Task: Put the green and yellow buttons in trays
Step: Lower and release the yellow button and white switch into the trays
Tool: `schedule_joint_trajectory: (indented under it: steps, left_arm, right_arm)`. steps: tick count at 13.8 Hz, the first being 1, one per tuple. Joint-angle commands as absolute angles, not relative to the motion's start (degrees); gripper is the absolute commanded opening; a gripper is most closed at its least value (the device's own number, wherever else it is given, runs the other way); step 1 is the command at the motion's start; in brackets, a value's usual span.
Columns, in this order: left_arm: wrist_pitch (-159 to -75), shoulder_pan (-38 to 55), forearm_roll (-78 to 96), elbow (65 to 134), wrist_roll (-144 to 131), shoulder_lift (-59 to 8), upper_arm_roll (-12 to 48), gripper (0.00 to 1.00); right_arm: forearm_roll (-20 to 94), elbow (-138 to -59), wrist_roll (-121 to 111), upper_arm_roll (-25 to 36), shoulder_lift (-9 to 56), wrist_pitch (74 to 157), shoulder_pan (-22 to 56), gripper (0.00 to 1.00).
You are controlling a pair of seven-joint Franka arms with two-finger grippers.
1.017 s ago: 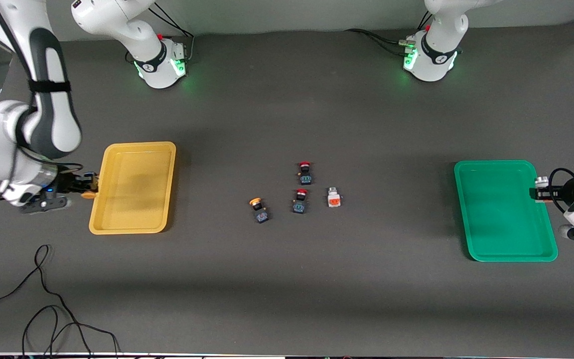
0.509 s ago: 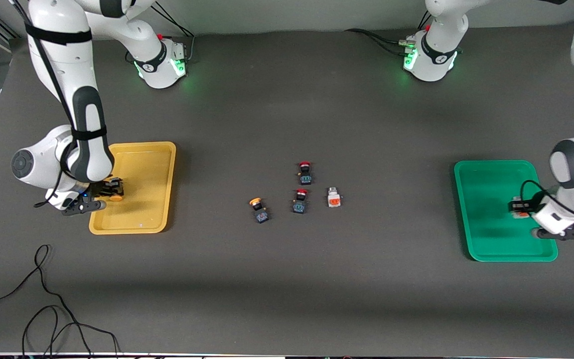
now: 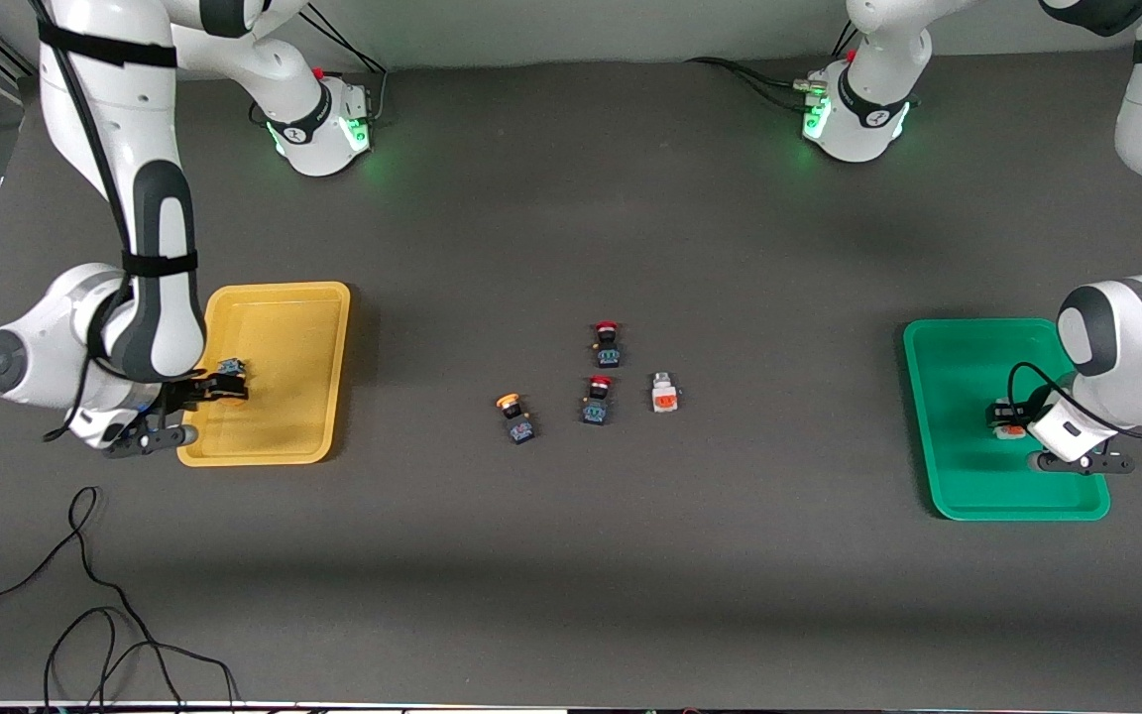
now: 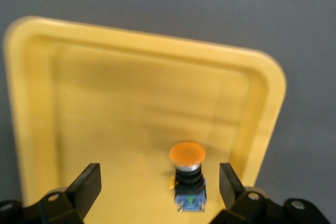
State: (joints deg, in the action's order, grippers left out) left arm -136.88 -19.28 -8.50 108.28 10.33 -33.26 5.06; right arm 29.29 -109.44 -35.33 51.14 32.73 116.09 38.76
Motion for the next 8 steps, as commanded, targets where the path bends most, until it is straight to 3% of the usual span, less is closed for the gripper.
schedule_joint_trajectory:
  steps: [1,5,8]
  left_arm:
    - [-133.4,-19.6,-9.3,109.0,11.2,-29.1,5.5,1.0]
    - [-112.4,-16.5,-7.7,103.4,9.7,-19.2,7.6,0.98]
    - [-96.5,-13.0,-4.4,92.8,1.8,-18.1,10.6,0.96]
  right_arm:
    - [22.3,-96.8,-26.1,51.9,30.9,102.7,39.3,1.0]
    - [21.9,-89.0,-17.4,51.5,31.3,97.7,45.2,1.0]
    - [23.4,-86.9,-7.1,50.5,32.3,98.4,52.8,1.0]
